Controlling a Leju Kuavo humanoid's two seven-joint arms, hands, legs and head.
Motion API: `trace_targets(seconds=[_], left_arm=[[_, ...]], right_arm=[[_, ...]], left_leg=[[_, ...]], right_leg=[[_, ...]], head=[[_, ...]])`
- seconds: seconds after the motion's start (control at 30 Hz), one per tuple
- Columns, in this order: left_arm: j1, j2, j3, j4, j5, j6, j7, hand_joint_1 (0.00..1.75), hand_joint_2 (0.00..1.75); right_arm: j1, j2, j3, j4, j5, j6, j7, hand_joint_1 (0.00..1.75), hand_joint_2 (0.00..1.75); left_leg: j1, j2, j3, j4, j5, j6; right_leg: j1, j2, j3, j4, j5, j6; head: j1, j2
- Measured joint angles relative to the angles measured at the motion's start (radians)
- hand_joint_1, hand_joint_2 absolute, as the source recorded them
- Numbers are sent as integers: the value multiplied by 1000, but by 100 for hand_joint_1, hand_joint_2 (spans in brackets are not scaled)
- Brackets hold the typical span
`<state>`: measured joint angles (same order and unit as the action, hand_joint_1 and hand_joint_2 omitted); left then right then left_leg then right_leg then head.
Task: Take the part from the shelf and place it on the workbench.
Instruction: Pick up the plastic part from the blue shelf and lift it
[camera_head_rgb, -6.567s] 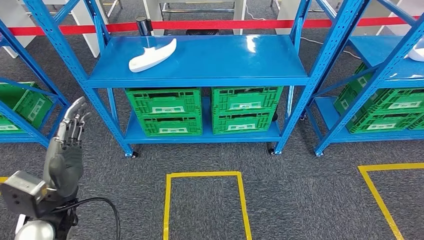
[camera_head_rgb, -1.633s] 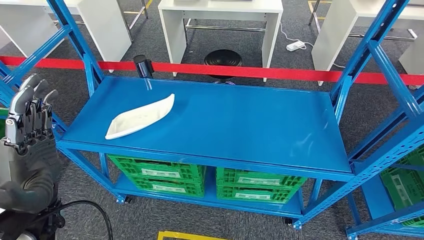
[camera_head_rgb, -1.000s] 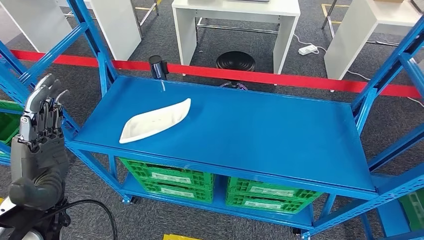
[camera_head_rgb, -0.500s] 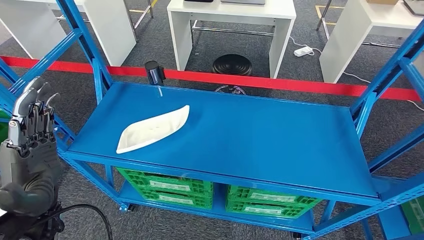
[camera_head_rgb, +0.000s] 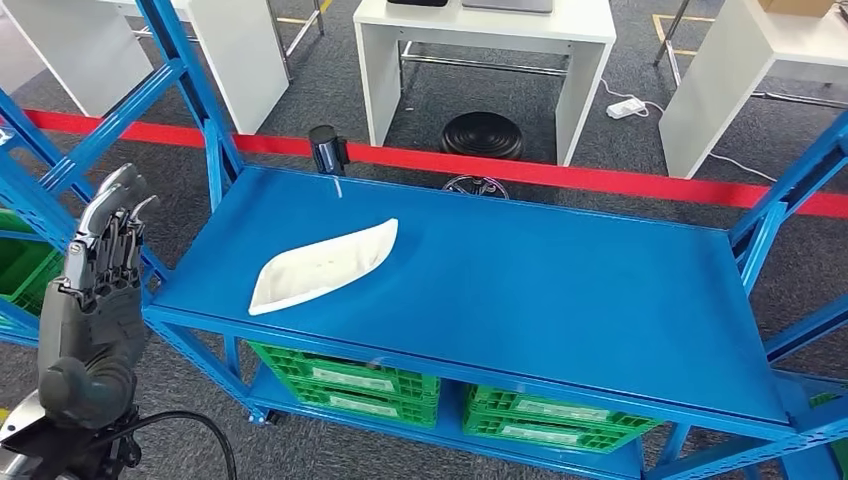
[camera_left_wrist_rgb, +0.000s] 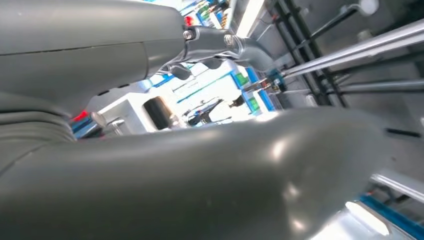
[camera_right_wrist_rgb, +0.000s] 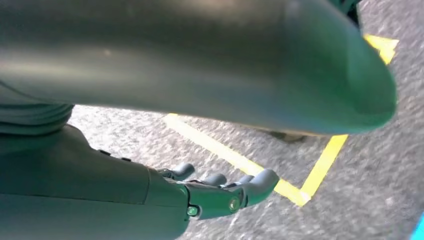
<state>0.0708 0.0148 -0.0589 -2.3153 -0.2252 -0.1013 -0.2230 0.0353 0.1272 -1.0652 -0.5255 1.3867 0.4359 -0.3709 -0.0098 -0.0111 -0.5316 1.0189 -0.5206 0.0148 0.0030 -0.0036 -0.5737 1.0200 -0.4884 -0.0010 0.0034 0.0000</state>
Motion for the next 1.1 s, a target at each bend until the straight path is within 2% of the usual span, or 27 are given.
trace_targets(seconds=[0.07, 0.4, 0.8, 1.1], left_arm=[[0, 4, 0, 8, -38, -2, 1, 0, 175], [-8, 20, 0, 65, -328, 14, 89, 0, 175], [-40, 21, -2, 178, -600, 54, 149, 0, 175], [-60, 16, -17, 266, -687, 61, 176, 0, 175]], right_arm=[[1, 2, 0, -4, -1, -1, 1, 0, 0], [0, 8, 0, -18, 8, -2, -8, 0, 0], [-2, 8, 0, -18, 14, -25, -15, 0, 0], [-11, 6, 1, -12, 16, -38, -12, 0, 0]], left_leg=[[1, 2, 3, -4, 0, -1], [3, 4, 9, -15, 5, -13], [1, 4, 11, -15, 5, -13], [1, 4, 11, -15, 5, -13]], right_leg=[[1, 1, 0, 0, 0, -1], [1, 2, 0, 0, -2, -11], [-1, 3, 2, 0, -2, -10], [-1, 3, 2, -1, -2, -10]], head=[[-1, 0], [-2, 0], [-2, 0], [-2, 0]])
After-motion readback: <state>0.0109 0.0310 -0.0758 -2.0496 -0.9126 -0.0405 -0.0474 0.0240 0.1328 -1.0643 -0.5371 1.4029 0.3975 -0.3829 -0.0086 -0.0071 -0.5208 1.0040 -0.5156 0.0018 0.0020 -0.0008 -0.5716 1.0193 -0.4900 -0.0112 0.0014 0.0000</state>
